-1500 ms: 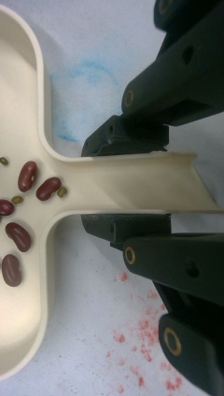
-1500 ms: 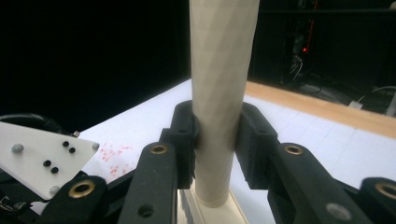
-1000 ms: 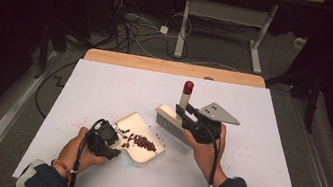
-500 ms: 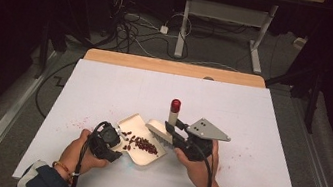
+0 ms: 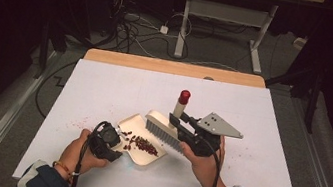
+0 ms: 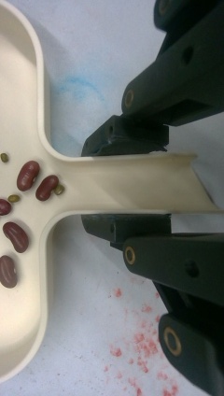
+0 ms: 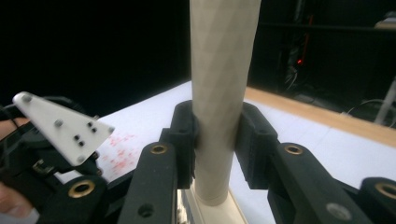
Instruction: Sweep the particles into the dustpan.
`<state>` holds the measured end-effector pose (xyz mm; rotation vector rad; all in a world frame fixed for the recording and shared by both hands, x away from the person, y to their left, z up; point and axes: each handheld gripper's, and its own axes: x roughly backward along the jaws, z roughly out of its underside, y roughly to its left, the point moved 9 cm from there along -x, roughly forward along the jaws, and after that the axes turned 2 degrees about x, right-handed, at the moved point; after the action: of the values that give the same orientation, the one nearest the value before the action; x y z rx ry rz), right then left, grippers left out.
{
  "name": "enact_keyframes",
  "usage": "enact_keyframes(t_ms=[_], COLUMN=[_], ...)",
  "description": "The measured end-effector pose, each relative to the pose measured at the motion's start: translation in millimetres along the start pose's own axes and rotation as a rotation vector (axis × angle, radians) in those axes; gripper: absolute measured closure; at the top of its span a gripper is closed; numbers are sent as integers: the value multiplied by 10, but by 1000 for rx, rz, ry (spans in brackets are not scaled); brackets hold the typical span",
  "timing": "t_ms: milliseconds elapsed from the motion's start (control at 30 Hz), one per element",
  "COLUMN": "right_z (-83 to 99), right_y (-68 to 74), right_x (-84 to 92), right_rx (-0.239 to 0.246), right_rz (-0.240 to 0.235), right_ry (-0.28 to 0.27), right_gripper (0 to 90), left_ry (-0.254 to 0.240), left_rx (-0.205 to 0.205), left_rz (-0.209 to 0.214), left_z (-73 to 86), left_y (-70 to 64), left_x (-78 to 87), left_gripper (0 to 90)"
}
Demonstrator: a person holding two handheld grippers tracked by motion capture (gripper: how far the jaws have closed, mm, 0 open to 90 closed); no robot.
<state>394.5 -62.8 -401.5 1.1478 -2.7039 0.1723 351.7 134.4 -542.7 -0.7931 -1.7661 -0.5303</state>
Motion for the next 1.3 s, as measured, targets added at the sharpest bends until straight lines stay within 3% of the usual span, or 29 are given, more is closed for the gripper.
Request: enact_keyframes(t_ms=[133,333,433,533,767,867,1033,1100,1233,1300], right_z=[47,267,331,355,300,221,152,126,117,111], right_y=[-122,-143,-162,-161,119,110,29,-16,-95,-188], right_x=[59,182,281,296,274,300,335,337,251,84], right_rx=[65,120,121,116,89,111,97,125,159,175], right_rz=[60,51,52,47,-62,-44,-28,-5,26,50], right_ry=[25,120,141,138,127,102,85,82,65,39], right_gripper=[709,709,709,709,710,709,709,709,709,709], left_ry=[0,2,3,5,9,6,3,3,4,3], left_rx=[-2,-4,-6,-5,-10,-8,-8,-8,-7,-7], left_rz=[-2,-6,-8,-6,-9,-9,-8,-6,-5,-2], left_z=[0,0,0,-2,-6,-3,1,2,2,3], left_y=[-2,-7,-9,-8,-6,-9,-7,-5,-5,-2], left_x=[0,1,0,-2,-3,-2,-1,-1,-1,-2], left_gripper=[633,633,633,633,633,633,633,633,633,633])
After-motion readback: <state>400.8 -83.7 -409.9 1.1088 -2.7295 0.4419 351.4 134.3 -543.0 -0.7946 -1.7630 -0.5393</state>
